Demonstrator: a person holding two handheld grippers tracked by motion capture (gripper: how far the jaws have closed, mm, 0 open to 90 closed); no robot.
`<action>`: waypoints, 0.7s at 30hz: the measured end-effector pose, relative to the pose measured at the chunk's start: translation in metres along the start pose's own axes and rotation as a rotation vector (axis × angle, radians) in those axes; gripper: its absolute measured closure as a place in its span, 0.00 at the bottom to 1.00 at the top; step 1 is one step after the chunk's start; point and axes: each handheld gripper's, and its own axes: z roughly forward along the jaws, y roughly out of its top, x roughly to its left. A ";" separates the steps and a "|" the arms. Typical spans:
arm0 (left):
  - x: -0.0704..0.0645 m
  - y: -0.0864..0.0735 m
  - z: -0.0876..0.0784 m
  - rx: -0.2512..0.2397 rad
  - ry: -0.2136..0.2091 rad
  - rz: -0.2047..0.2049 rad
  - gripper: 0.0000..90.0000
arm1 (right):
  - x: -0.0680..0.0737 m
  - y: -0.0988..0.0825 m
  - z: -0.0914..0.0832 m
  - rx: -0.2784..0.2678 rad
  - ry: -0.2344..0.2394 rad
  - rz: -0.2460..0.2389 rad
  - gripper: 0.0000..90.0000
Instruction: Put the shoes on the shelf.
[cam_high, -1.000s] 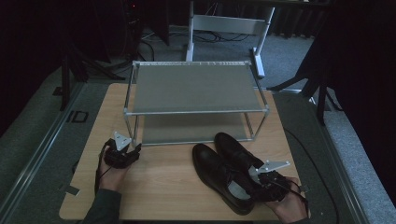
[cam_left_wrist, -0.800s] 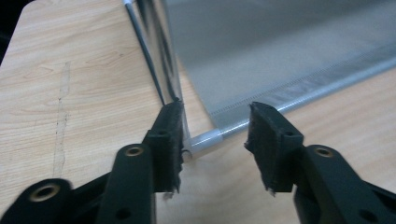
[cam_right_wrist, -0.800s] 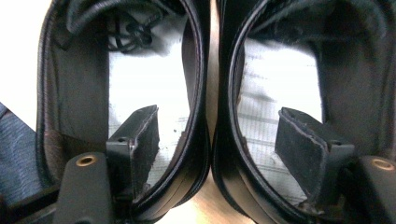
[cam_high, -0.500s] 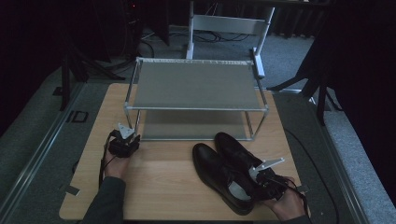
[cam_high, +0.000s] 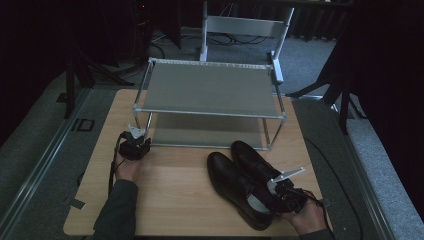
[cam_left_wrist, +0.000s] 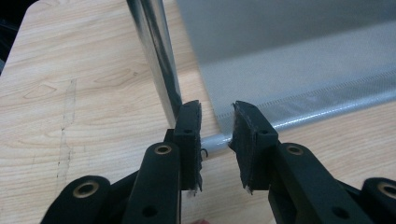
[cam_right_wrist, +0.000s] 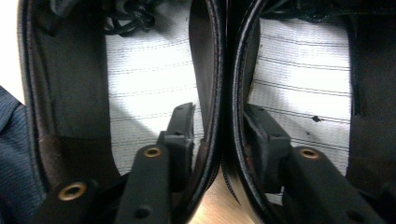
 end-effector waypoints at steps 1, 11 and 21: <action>0.001 0.000 0.001 0.002 -0.003 -0.003 0.81 | 0.000 0.000 0.000 0.003 0.001 0.001 0.74; -0.002 0.003 0.005 0.006 -0.014 0.006 0.88 | -0.003 -0.002 0.000 -0.015 0.022 0.005 0.84; 0.005 -0.004 -0.011 -0.098 0.020 -0.063 0.73 | -0.004 -0.004 0.000 -0.036 0.023 -0.003 0.85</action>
